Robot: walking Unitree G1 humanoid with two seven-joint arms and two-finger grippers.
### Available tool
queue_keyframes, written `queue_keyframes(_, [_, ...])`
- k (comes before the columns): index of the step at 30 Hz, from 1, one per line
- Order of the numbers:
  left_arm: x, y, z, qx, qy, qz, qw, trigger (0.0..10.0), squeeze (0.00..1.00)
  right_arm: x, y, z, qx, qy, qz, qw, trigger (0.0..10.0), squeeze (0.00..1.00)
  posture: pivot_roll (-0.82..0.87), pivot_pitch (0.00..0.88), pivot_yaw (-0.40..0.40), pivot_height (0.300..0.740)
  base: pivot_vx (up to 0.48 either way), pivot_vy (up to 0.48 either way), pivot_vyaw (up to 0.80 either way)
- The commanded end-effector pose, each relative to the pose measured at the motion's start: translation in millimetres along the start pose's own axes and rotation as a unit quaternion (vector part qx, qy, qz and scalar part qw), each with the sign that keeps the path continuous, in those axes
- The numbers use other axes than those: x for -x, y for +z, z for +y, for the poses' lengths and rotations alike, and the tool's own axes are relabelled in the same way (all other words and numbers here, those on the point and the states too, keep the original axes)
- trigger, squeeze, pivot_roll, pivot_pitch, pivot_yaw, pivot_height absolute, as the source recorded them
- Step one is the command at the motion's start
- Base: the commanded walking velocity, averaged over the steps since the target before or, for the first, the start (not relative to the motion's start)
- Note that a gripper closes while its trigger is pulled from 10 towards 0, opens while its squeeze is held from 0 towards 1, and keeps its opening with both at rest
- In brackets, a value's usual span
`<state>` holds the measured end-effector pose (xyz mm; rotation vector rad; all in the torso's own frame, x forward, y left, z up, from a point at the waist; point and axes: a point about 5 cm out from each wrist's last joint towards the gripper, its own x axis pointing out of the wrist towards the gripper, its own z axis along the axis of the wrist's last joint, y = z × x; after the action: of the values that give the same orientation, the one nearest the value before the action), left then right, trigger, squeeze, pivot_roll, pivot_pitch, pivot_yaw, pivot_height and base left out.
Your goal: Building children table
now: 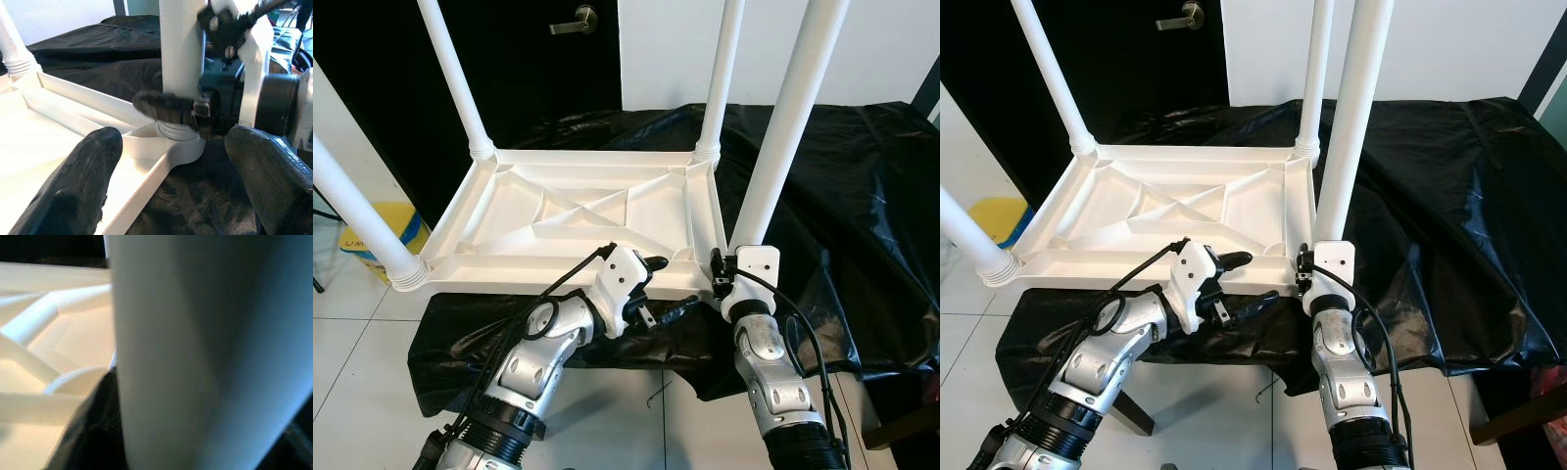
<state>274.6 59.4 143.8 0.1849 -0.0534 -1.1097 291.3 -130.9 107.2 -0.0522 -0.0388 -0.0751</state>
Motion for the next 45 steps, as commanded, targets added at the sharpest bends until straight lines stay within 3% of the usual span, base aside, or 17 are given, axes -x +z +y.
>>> queue_keyframes(1, [-0.4, -2.7, 0.0, -0.003, 0.0, 0.005, 1.0, 10.0, 0.0, 4.4, -11.8, 0.0, 0.008, 0.005, 0.028, 1.0, 10.0, 1.0, -0.12, 0.0, -0.012, 0.74, 0.0, 0.0, 0.0])
queue_keyframes(10, [-0.5, -2.2, 0.6, -0.004, 0.001, 0.005, 1.0, 10.0, 0.0, 4.3, -6.2, -9.2, -0.003, 0.033, 0.003, 0.999, 10.0, 1.0, -0.12, 0.0, -0.01, 0.74, 0.0, 0.0, 0.0])
queue_keyframes(14, [-0.1, -1.8, 2.1, -0.006, 0.0, 0.006, 1.0, 10.0, 0.0, 3.9, -3.6, -27.3, -0.018, 0.118, -0.011, 0.993, 10.0, 1.0, -0.13, 0.0, 0.003, 0.74, 0.0, 0.0, 0.0])
queue_keyframes(15, [-0.2, -1.7, 2.7, -0.007, -0.001, 0.006, 1.0, 10.0, 0.0, 2.8, -2.7, -31.5, -0.016, 0.14, -0.013, 0.99, 10.0, 0.0, -0.13, 0.0, 0.006, 0.74, 0.0, 0.0, 0.0])
queue_keyframes(23, [-1.6, -0.3, 6.7, -0.013, -0.001, 0.007, 1.0, 10.0, 0.0, -4.5, 0.3, -46.1, 0.004, 0.25, -0.009, 0.968, 10.0, 0.0, -0.12, 0.0, 0.01, 0.74, 0.0, 0.0, 0.0])
queue_keyframes(28, [-1.8, 0.0, 7.6, -0.014, -0.001, 0.007, 1.0, 10.0, 0.0, -8.6, 0.0, -50.1, 0.003, 0.276, -0.002, 0.961, 10.0, 0.0, -0.12, 0.0, 0.009, 0.74, 0.0, 0.0, 0.0])
queue_keyframes(33, [-3.5, 1.0, 8.9, -0.017, 0.002, 0.004, 1.0, 10.0, 0.0, -28.1, 0.6, -51.7, 0.031, 0.322, 0.022, 0.946, 10.0, 0.0, -0.11, 0.0, 0.002, 0.74, 0.0, 0.0, 0.0])
queue_keyframes(37, [-3.8, 1.3, 8.8, -0.017, 0.002, 0.004, 1.0, 10.0, 0.0, -31.3, 1.9, -50.0, 0.032, 0.333, 0.022, 0.942, 10.0, 0.0, -0.11, 0.0, 0.001, 0.74, 0.0, 0.0, 0.0])
queue_keyframes(38, [-3.9, 1.1, 8.6, -0.017, 0.002, 0.004, 1.0, 10.0, 0.0, -35.1, 4.0, -47.0, 0.037, 0.342, 0.02, 0.939, 7.5, 0.0, -0.11, 0.0, -0.002, 0.74, 0.0, 0.0, 0.0])
queue_keyframes(39, [-3.7, 0.4, 8.3, -0.02, 0.002, 0.007, 1.0, 10.0, 0.0, -38.3, 5.5, -44.6, 0.039, 0.352, 0.019, 0.935, 3.0, 0.0, -0.1, 0.0, -0.003, 0.74, 0.0, 0.0, 0.0])
queue_keyframes(40, [-3.7, 0.4, 8.3, -0.02, 0.002, 0.007, 1.0, 10.0, 0.0, -38.3, 5.5, -44.6, 0.039, 0.352, 0.019, 0.935, 3.0, 0.0, -0.1, 0.0, -0.003, 0.74, 0.0, 0.0, 0.0])
queue_keyframes(41, [-3.2, -0.1, 8.1, -0.022, 0.003, 0.008, 1.0, 10.0, 0.0, -40.4, 6.0, -43.5, 0.041, 0.36, 0.018, 0.932, 0.0, 0.0, -0.1, 0.0, -0.005, 0.74, 0.0, 0.0, 0.0])
queue_keyframes(45, [-1.0, -1.1, 8.0, -0.022, 0.006, 0.01, 1.0, 10.0, 0.0, -41.6, 2.3, -45.2, 0.041, 0.37, 0.023, 0.928, 0.0, 0.0, -0.09, 0.0, -0.008, 0.74, 0.0, 0.0, 0.0])
